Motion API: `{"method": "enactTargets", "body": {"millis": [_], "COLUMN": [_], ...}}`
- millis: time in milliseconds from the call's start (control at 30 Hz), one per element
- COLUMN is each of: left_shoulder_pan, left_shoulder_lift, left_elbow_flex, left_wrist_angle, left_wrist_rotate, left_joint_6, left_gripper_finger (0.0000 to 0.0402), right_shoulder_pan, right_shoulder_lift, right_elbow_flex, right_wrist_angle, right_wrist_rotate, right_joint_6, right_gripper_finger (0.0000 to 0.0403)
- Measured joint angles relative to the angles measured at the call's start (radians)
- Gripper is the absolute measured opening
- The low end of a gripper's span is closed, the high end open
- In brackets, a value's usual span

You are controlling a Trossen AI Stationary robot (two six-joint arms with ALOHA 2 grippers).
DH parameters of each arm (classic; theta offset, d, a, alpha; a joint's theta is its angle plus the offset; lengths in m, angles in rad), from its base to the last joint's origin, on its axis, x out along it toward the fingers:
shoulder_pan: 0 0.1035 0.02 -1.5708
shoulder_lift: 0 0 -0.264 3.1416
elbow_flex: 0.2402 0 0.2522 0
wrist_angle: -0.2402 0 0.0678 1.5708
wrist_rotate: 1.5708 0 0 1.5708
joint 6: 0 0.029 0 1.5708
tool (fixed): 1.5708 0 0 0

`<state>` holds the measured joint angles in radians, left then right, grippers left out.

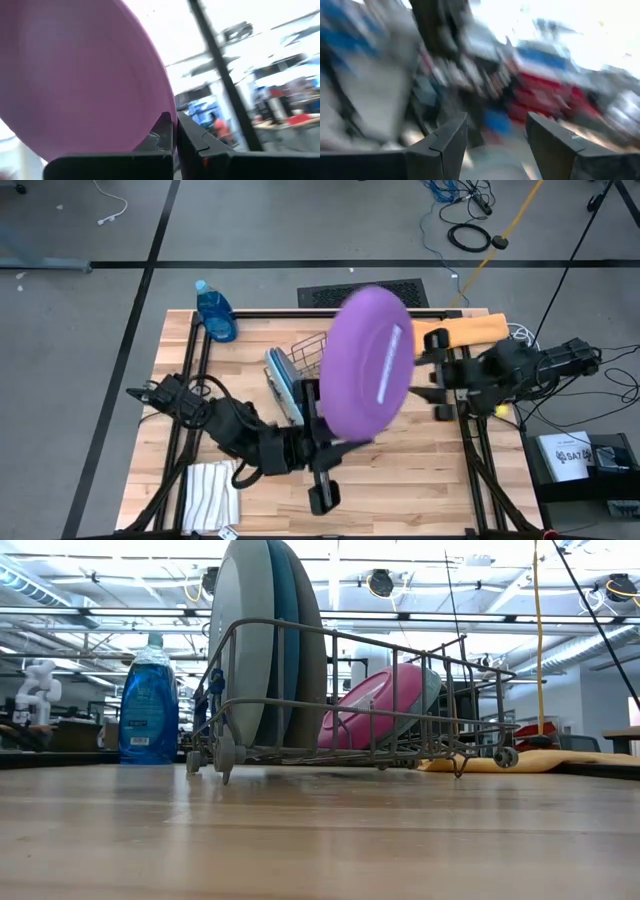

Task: Sort dishes
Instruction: Put the purple plate into the dish rack

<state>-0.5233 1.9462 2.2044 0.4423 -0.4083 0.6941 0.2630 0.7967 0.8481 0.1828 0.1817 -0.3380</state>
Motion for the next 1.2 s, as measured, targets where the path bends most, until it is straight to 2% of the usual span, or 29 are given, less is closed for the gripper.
{"method": "enactTargets", "body": {"millis": [133,267,367,467,667,867,1000,1200], "left_shoulder_pan": [0.013,0.02,0.039,0.065,0.129,0.171,0.175,0.175], "left_shoulder_lift": [0.015,0.034,0.045,0.049,0.073,0.097,0.095,0.095], "left_elbow_flex": [0.0,0.0,0.0,0.0,0.0,0.0,0.0,0.0], "left_wrist_angle": [-0.002,-0.019,-0.048,-0.101,-0.102,-0.072,-0.052,-0.066], "left_wrist_rotate": [0.144,0.271,0.416,0.464,0.586,0.643,0.706,0.711], "left_joint_6": [0.01,0.053,0.047,0.017,-0.081,-0.158,-0.164,-0.166], "left_gripper_finger": [0.0,0.0,0.0,0.0,0.0,0.0,0.0,0.0], "right_shoulder_pan": [0.001,0.0,0.0,-0.001,0.0,-0.003,-0.005,-0.007], "right_shoulder_lift": [-0.03,-0.032,-0.017,0.005,0.07,0.137,0.158,0.191], "right_elbow_flex": [-0.02,-0.02,-0.02,-0.02,0.018,0.08,0.104,0.164], "right_wrist_angle": [0.267,0.428,0.471,0.477,0.493,0.481,0.488,0.503], "right_wrist_rotate": [-0.253,-0.409,-0.453,-0.483,-0.531,-0.622,-0.626,-0.687], "right_joint_6": [0.149,0.305,0.363,0.392,0.413,0.432,0.432,0.432], "right_gripper_finger": [0.0196,0.0196,0.0196,0.0196,0.0196,0.0197,0.0197,0.0197]}}
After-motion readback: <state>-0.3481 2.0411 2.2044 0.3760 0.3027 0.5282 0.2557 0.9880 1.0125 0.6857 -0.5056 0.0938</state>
